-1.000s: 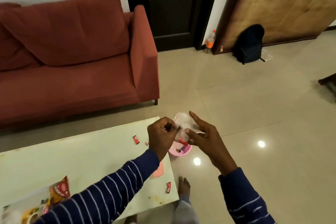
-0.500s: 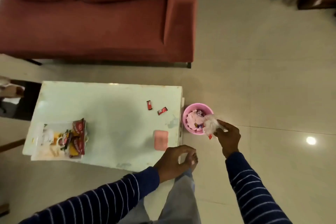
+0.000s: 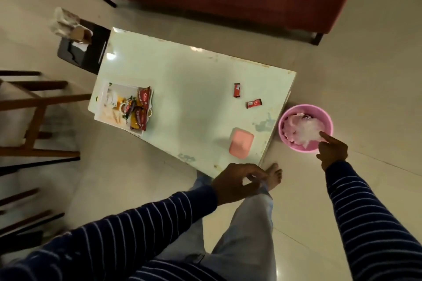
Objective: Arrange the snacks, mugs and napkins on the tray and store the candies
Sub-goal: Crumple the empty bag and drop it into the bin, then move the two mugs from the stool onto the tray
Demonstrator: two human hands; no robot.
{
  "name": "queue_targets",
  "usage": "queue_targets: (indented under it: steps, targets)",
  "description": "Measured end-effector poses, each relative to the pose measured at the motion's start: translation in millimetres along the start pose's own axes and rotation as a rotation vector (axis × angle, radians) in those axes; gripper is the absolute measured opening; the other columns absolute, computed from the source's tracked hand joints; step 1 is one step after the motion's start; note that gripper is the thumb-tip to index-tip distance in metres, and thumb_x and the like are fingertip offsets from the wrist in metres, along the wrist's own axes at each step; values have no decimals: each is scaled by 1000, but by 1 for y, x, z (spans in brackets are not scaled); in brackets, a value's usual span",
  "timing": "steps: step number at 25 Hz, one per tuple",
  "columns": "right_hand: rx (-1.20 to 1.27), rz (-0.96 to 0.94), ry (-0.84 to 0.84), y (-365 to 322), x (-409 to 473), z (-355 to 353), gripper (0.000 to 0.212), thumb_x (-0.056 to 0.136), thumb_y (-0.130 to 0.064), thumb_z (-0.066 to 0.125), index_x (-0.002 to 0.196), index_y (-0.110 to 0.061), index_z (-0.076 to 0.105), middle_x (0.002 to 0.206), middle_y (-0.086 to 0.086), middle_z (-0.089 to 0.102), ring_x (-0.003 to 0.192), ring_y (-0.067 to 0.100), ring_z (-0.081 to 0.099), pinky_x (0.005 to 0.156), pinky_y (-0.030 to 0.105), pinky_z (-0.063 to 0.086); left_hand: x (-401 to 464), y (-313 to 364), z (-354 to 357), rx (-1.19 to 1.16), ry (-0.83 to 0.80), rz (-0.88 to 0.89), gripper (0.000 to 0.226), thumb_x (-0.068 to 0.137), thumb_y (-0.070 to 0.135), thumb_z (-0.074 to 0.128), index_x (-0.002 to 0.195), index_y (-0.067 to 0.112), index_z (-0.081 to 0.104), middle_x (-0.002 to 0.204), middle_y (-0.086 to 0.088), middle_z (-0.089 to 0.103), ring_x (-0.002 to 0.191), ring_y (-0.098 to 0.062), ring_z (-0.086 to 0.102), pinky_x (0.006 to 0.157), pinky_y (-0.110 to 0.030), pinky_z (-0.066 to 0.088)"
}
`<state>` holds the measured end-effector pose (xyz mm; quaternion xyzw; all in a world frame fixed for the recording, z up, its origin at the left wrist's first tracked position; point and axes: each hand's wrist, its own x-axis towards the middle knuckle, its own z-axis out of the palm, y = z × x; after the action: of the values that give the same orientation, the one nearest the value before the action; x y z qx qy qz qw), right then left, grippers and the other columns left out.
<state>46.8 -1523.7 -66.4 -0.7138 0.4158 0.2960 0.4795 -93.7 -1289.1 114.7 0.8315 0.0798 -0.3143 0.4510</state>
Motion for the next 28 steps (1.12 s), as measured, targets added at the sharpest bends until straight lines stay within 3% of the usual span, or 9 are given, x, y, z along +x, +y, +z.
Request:
queue_targets:
  steps: [3, 10, 15, 19, 24, 28]
  targets:
    - [-20, -52, 5, -4, -23, -9, 51, 80, 6, 47, 113, -19, 77, 93, 5, 62, 80, 23, 50, 78, 33, 48, -15, -10, -9, 22, 32, -2, 27, 92, 31, 64, 114, 16, 68, 112, 3, 71, 89, 2, 61, 74, -2, 41]
    - [63, -125, -71, -26, -124, -16, 19, 91, -6, 62, 105, -12, 74, 92, 16, 68, 82, 29, 59, 85, 47, 53, -64, -4, -47, -27, 36, 51, 27, 91, 29, 66, 116, 19, 69, 113, 10, 71, 96, -3, 65, 79, -10, 46]
    - [49, -193, -96, -33, -202, 28, 20, 93, -9, 62, 110, -6, 71, 100, 18, 70, 91, 37, 67, 76, 44, 51, -114, -26, -112, -73, 169, 48, 27, 90, 36, 65, 115, 28, 69, 111, 22, 68, 100, 5, 61, 78, -1, 39]
    - [54, -268, -113, -43, -267, 87, 20, 95, -4, 60, 112, 1, 69, 96, 17, 68, 83, 30, 61, 72, 38, 46, -154, -79, -185, -5, 271, 102, 34, 92, 43, 60, 125, 36, 61, 125, 24, 60, 116, 8, 52, 98, -16, 43]
    - [50, -355, -82, -50, -341, 163, 23, 98, -1, 55, 118, 1, 65, 98, 15, 65, 86, 30, 59, 71, 38, 45, -198, -141, -276, 159, 411, 271, 55, 94, 42, 58, 146, 33, 41, 153, 20, 34, 144, 6, 22, 116, -21, 27]
    - [-57, -515, 9, -54, -398, 219, 34, 95, 0, 59, 129, -4, 62, 117, 8, 63, 105, 27, 58, 95, 37, 42, -226, -173, -335, 261, 554, 345, 65, 94, 41, 58, 151, 28, 31, 159, 16, 23, 148, 1, 11, 119, -34, 26]
